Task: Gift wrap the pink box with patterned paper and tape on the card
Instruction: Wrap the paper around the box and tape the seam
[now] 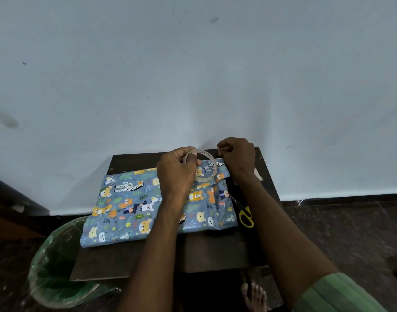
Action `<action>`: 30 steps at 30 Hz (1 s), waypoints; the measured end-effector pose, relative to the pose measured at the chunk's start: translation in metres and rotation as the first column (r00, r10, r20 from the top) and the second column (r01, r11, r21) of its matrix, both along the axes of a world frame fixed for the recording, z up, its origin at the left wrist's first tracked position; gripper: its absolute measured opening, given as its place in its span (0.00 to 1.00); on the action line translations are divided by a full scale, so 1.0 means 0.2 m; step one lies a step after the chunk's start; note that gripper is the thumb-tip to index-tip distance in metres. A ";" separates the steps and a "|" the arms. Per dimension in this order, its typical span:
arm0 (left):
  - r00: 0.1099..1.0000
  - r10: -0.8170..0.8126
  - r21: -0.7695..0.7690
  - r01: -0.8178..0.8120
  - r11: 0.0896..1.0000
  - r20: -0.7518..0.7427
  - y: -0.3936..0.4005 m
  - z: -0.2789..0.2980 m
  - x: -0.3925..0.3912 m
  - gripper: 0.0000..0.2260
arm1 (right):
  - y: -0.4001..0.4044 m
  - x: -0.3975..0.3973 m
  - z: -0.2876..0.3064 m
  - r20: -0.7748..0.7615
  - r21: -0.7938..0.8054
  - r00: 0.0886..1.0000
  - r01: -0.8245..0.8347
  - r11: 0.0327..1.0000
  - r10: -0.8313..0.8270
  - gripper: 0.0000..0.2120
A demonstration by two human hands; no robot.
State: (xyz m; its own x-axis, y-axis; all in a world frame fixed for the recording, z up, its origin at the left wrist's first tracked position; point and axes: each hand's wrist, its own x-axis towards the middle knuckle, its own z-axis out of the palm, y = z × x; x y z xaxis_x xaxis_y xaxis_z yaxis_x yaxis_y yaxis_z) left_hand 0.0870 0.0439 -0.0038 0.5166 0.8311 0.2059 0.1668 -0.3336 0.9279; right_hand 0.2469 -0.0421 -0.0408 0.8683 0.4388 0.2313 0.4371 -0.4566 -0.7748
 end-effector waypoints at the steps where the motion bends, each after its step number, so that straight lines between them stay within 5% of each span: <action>1: 1.000 -0.002 0.002 0.002 1.000 -0.004 0.00 0.00 0.00 0.07 | 0.00 0.00 0.00 -0.006 0.001 1.000 -0.017 1.000 0.017 0.14; 6: 1.000 -0.014 -0.007 0.014 1.000 -0.011 0.02 -0.01 -0.03 0.07 | -0.02 0.00 0.02 -0.018 -0.007 0.998 -0.065 0.998 0.065 0.18; 18: 0.997 -0.079 -0.021 0.079 0.997 -0.012 0.01 0.00 -0.06 0.07 | -0.11 -0.13 0.18 0.013 0.136 0.999 -0.031 0.990 0.029 0.04; 24: 0.971 -0.220 -0.124 0.231 0.965 0.097 -0.05 0.08 -0.13 0.07 | -0.22 -0.41 0.29 -0.021 0.218 0.944 -0.316 0.923 0.328 0.07; 30: 0.905 -0.392 -0.239 0.423 0.874 0.167 -0.14 0.10 -0.31 0.10 | -0.37 -0.56 0.27 0.026 0.207 0.978 -0.207 0.956 0.206 0.08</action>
State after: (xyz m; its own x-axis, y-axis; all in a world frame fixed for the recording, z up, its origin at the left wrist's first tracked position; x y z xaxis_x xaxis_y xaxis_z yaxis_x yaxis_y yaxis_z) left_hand 0.0255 0.0157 0.0166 0.8080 0.5831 0.0843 -0.0386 -0.0903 0.9952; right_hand 0.1351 -0.1169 0.0123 0.7627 0.5503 0.3398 0.5086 -0.1857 -0.8408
